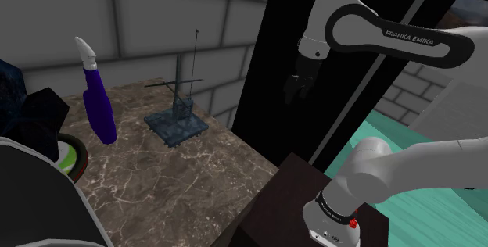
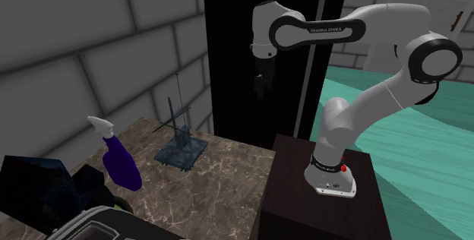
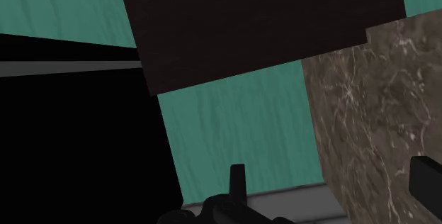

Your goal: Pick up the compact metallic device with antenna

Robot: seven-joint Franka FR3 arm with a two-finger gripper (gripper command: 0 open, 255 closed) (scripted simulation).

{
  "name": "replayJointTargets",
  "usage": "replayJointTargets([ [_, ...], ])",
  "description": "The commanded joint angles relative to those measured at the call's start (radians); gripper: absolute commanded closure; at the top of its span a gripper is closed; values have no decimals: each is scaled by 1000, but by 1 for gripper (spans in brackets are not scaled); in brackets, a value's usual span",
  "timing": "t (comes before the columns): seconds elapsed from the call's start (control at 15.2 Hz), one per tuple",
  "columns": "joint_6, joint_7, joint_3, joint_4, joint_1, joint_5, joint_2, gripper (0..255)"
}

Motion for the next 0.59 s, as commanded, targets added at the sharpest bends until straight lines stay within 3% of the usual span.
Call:
replayJointTargets([
  [0.0, 0, 0, 0, 0, 0, 0, 0, 0],
  [0.53, 100, 159, 141, 99, 63, 100, 141, 0],
])
